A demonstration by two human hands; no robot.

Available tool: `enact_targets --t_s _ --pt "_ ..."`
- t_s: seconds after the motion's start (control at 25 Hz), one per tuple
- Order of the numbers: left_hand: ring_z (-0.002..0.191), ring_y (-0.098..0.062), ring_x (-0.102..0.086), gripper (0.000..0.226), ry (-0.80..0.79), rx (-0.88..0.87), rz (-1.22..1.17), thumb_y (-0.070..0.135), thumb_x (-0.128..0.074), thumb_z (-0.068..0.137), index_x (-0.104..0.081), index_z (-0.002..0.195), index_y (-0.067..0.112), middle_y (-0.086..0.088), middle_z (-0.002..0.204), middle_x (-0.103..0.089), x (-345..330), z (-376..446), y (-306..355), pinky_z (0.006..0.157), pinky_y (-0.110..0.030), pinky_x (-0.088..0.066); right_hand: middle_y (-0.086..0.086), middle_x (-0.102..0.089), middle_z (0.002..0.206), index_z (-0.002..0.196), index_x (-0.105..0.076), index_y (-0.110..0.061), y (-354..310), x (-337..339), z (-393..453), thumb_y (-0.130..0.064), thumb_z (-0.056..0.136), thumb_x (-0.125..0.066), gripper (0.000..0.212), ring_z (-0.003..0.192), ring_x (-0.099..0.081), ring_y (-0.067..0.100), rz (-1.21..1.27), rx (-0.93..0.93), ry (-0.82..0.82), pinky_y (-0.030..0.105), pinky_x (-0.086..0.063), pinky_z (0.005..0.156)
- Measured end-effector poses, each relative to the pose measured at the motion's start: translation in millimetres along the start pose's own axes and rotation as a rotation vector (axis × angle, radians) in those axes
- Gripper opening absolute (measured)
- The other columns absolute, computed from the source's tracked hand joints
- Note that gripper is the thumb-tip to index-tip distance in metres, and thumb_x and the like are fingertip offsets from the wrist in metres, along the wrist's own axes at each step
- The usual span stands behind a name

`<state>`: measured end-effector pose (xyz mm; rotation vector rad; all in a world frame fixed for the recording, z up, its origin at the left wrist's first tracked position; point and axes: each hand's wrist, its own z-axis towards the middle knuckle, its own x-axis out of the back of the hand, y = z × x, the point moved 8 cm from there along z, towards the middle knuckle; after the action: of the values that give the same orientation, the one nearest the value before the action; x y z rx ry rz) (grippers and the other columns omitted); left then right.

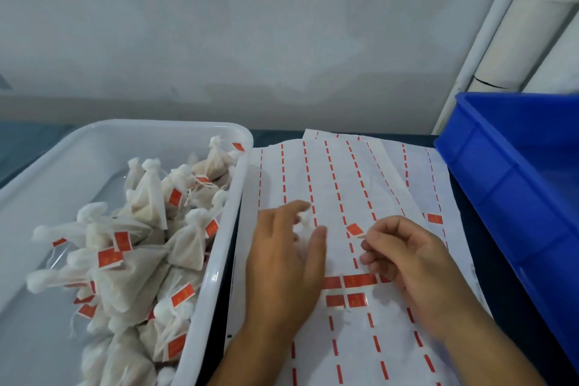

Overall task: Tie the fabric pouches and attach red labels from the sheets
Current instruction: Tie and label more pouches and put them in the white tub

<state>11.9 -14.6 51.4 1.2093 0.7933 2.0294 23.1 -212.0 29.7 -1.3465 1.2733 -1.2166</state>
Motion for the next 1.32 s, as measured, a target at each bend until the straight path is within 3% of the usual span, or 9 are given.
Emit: enact_targets --t_s 0.12,0.28,0.44,0.56,0.68,0.76,1.0,1.32 --pt "0.109 0.0 -0.052 0.052 -0.083 0.113 0.091 0.057 -0.063 0.091 -0.032 0.132 0.059 0.03 0.12 -0.038 -7.1 2.7 -21.2 0.09 -0.024 -0.051 0.002 -0.078 0.084 0.083 -0.073 -0.035 -0.8 0.5 1.1 -0.015 0.096 -0.069 0.024 0.081 -0.077 0.021 0.038 0.044 0.048 0.022 -0.06 0.068" --pt "0.102 -0.002 -0.06 0.046 -0.207 0.113 0.163 0.054 -0.055 0.097 -0.03 0.135 0.062 0.033 0.108 -0.051 -15.3 0.8 -22.9 0.093 -0.034 -0.059 0.005 -0.077 0.084 0.084 -0.072 -0.034 2.4 0.1 2.7 -0.012 0.097 -0.068 0.027 0.08 -0.076 0.023 0.067 0.027 0.029 0.022 -0.06 0.068" --pt "0.098 0.009 -0.057 0.046 -0.202 0.114 0.093 0.043 -0.056 0.1 -0.035 0.134 0.066 0.041 0.119 -0.045 -13.9 0.9 -20.5 0.083 -0.012 -0.05 0.005 -0.077 0.086 0.087 -0.072 -0.036 5.6 0.4 2.0 -0.012 0.098 -0.066 0.027 0.082 -0.076 0.024 0.069 -0.008 0.005 0.026 -0.061 0.071" --pt "0.102 0.006 -0.06 0.032 -0.238 0.157 0.024 0.035 -0.059 0.1 -0.054 0.12 0.059 0.045 0.113 -0.05 -16.9 0.4 -23.8 0.083 -0.015 -0.055 0.003 -0.076 0.087 0.088 -0.07 -0.038 5.5 0.4 2.1 -0.012 0.099 -0.066 0.028 0.082 -0.076 0.023 0.063 -0.005 0.008 0.028 -0.062 0.073" --pt "0.104 0.016 -0.057 0.032 -0.253 0.182 -0.101 0.028 -0.065 0.097 -0.058 0.108 0.058 0.048 0.103 -0.057 -18.2 0.0 -19.8 0.064 0.002 -0.047 -0.001 -0.077 0.091 0.1 -0.067 -0.036 4.3 3.6 2.4 -0.013 0.098 -0.067 0.022 0.084 -0.076 0.022 0.074 0.015 0.029 0.028 -0.062 0.073" --pt "0.111 0.023 -0.048 0.032 -0.256 0.152 -0.158 0.026 -0.069 0.095 -0.059 0.105 0.055 0.048 0.111 -0.056 -18.5 -0.8 -12.4 0.065 0.006 -0.042 -0.002 -0.076 0.089 0.098 -0.068 -0.036 3.8 3.6 1.5 -0.013 0.099 -0.066 0.023 0.083 -0.076 0.021 0.077 0.021 0.019 0.026 -0.061 0.071" --pt "0.101 0.005 -0.063 0.011 -0.169 0.109 -0.252 0.024 -0.07 0.094 -0.07 0.092 0.035 0.031 0.099 -0.068 -11.6 0.8 -4.0 0.075 -0.004 -0.05 -0.003 -0.075 0.086 0.094 -0.073 -0.04 -0.1 1.8 1.4 -0.018 0.101 -0.063 0.025 0.08 -0.074 0.019 0.04 0.064 0.004 0.027 -0.061 0.073" --pt "0.098 -0.001 -0.072 0.033 -0.251 0.096 -0.358 0.015 -0.059 0.101 -0.07 0.115 0.043 0.032 0.114 -0.069 -10.6 -3.2 9.7 0.079 -0.016 -0.059 0.0 -0.072 0.084 0.097 -0.074 -0.039 -5.3 -6.8 -3.9 -0.02 0.103 -0.059 0.024 0.072 -0.069 0.015 0.07 0.093 -0.079 0.023 -0.059 0.07"
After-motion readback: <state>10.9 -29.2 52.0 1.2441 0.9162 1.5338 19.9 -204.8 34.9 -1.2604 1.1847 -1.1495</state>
